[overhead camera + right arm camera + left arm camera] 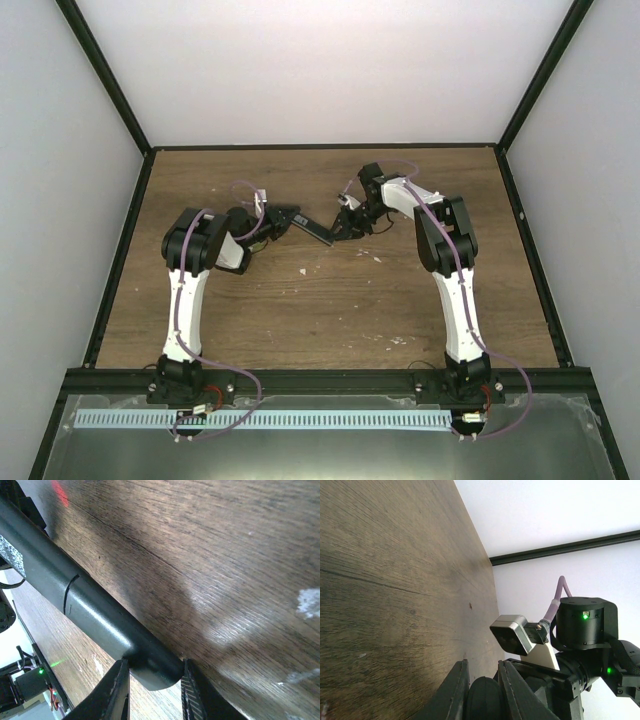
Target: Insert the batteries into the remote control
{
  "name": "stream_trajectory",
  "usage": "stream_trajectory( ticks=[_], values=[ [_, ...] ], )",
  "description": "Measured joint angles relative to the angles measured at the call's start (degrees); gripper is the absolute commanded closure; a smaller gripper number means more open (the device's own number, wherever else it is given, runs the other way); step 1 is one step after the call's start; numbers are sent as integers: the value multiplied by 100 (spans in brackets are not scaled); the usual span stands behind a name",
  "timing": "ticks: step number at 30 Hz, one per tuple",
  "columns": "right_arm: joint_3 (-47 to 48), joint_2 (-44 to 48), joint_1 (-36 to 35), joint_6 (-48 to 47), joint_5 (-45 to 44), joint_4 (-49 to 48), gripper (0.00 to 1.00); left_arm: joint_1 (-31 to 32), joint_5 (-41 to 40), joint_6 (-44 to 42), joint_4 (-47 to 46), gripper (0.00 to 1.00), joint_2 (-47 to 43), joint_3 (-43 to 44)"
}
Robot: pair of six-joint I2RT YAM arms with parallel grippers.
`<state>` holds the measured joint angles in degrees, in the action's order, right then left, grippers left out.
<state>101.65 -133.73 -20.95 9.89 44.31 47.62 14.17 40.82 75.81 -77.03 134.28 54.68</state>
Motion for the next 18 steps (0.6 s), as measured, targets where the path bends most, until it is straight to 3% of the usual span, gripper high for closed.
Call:
stream_trajectory(
  ticks=[18],
  values=[
    [33, -9, -15, 107, -17, -31, 76, 0, -13, 4, -4, 100, 2, 2]
  ],
)
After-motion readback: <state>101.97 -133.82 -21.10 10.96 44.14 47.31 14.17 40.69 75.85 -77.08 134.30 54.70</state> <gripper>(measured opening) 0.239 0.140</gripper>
